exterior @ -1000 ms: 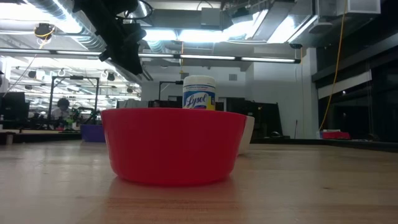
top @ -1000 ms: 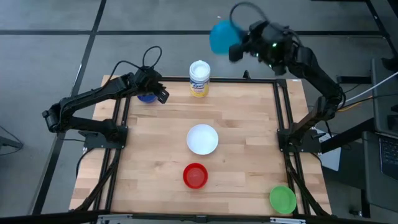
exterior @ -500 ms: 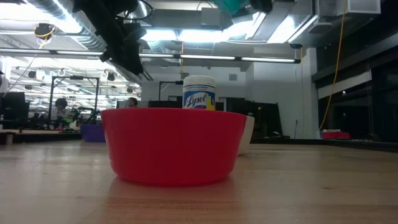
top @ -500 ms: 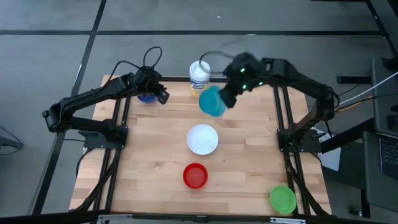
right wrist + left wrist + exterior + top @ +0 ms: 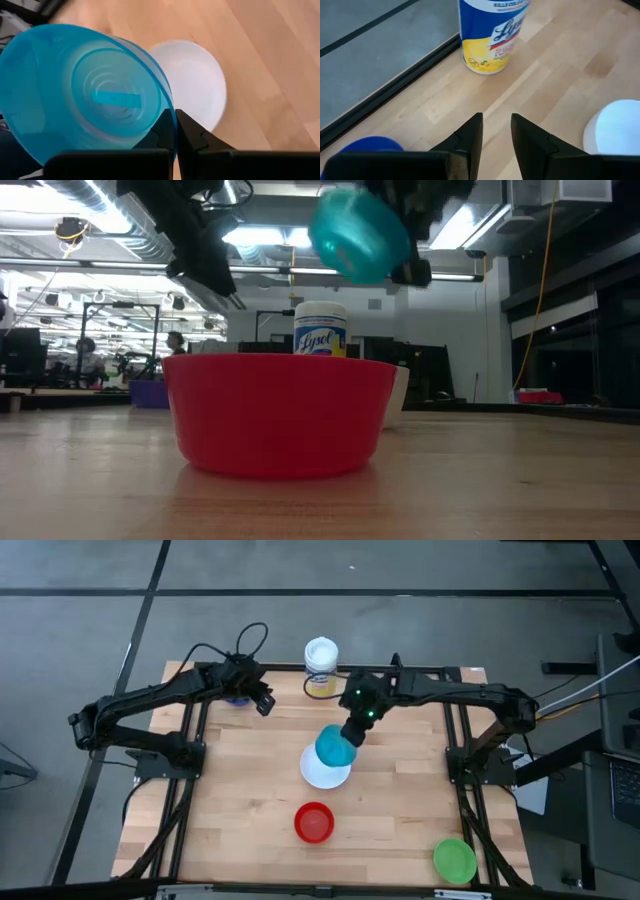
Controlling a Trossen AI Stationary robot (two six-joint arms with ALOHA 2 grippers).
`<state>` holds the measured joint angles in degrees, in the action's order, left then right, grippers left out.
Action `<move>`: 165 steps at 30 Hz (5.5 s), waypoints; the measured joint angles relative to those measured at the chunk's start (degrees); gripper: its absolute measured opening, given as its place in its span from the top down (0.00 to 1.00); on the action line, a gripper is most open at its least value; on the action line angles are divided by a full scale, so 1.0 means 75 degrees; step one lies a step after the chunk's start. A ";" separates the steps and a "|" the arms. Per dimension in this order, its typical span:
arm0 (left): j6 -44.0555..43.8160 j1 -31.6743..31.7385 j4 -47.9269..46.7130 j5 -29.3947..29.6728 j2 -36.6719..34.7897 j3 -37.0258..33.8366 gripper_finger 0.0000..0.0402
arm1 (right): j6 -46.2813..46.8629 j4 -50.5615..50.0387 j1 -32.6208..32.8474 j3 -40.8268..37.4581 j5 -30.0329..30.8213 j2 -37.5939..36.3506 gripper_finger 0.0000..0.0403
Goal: Nest bowls inside each other
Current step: Stack the light blue bowl on top of the white bowl, then stack the green bowl on top of the light blue bowl
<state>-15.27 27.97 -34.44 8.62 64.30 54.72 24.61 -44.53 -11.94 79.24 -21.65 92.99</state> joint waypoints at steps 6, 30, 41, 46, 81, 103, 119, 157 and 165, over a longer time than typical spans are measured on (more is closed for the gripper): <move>-0.0006 -0.0201 0.0121 -0.0103 0.0301 0.0000 0.76 | 0.0034 0.0580 0.0000 -0.0280 -0.0065 0.0518 1.00; -0.0004 -0.0591 0.1259 -0.0338 0.1333 0.0000 0.76 | -0.0181 0.0748 0.0000 -0.0286 -0.0406 0.2560 1.00; 0.0058 -0.0557 0.1253 -0.0346 0.1226 0.0000 0.76 | -0.0308 0.0780 -0.0131 -0.0283 -0.0005 0.2559 0.98; 0.0119 -0.0557 0.1250 -0.0350 0.1226 0.0000 0.76 | -0.0535 0.0798 -0.0131 -0.0171 -0.0145 0.2559 0.81; 0.1190 0.2105 0.0800 -0.0490 -0.1206 0.0381 0.76 | -0.3088 -0.4652 -0.0064 0.2999 0.1210 0.2262 0.58; 0.1346 0.2579 0.0128 -0.1157 -0.2000 0.0385 0.76 | 0.0084 -0.3951 0.2813 -0.2456 0.0188 -0.2507 0.59; 0.1346 0.2579 0.0173 -0.1174 -0.1747 0.0385 0.76 | 0.1749 -0.2303 0.5728 -0.3346 -0.1497 -0.2806 0.60; 0.1259 0.2579 0.0215 -0.1301 -0.1426 0.0385 0.76 | 0.4665 0.2214 0.7472 -0.6406 -0.1098 -0.2804 0.59; 0.1259 0.2579 0.0160 -0.1302 -0.1429 0.0385 0.76 | 0.4802 0.2806 0.7472 -0.6723 -0.1032 -0.2804 0.62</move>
<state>-5.82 47.31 -33.23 -1.14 53.58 57.60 60.62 -23.48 44.10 28.82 -29.39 71.96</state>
